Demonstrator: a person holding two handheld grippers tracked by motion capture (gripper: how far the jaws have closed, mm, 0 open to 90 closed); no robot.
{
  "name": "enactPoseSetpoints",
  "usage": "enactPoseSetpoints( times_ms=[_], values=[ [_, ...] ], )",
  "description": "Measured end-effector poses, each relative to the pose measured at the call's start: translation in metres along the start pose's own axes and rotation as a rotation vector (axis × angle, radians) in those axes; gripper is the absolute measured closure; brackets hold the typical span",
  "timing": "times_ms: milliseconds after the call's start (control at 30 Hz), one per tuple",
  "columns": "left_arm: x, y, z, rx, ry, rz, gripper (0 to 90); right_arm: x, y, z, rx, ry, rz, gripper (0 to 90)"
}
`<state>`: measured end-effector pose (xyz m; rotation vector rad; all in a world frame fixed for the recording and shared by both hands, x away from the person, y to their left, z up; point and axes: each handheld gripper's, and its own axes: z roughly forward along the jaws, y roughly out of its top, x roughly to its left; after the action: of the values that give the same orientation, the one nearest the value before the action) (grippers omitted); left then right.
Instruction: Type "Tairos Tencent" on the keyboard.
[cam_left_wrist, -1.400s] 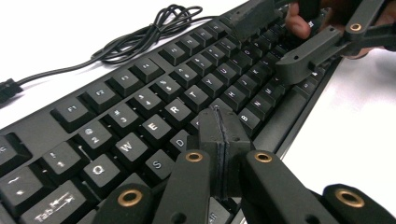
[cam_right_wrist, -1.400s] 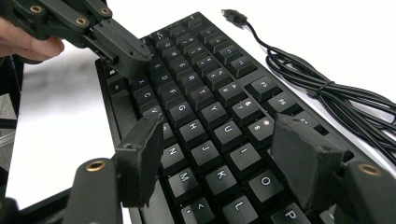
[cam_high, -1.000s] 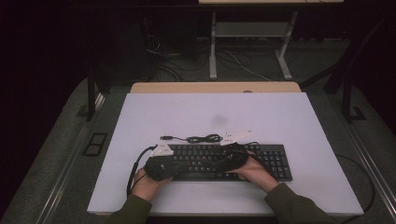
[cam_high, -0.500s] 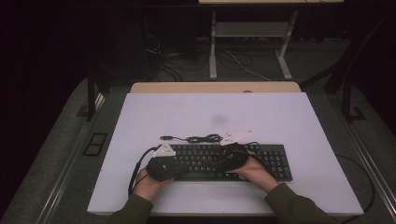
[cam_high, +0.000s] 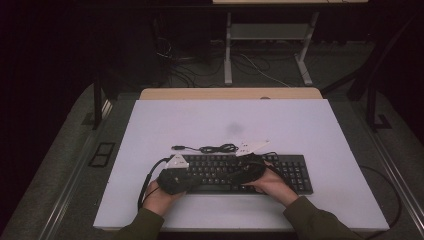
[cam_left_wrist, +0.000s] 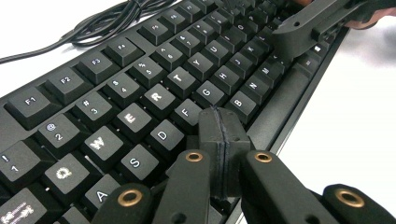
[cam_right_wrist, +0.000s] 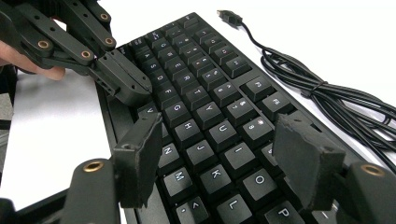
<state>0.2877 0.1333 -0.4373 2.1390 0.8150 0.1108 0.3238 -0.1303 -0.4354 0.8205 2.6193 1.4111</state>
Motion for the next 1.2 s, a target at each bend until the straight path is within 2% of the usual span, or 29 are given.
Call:
enactPoseSetpoints(
  times_ms=[733,1200],
  values=[
    [-0.0013,0.0019,-0.0029,-0.018,-0.001,-0.005,89.4,0.0,0.0003,-0.0007,-0.005,0.0,0.003,33.0],
    [0.0034,0.0072,-0.0057,-0.027,0.006,0.011,89.4,0.0002,0.0,-0.0002,0.001,0.001,0.001,33.0]
  ],
)
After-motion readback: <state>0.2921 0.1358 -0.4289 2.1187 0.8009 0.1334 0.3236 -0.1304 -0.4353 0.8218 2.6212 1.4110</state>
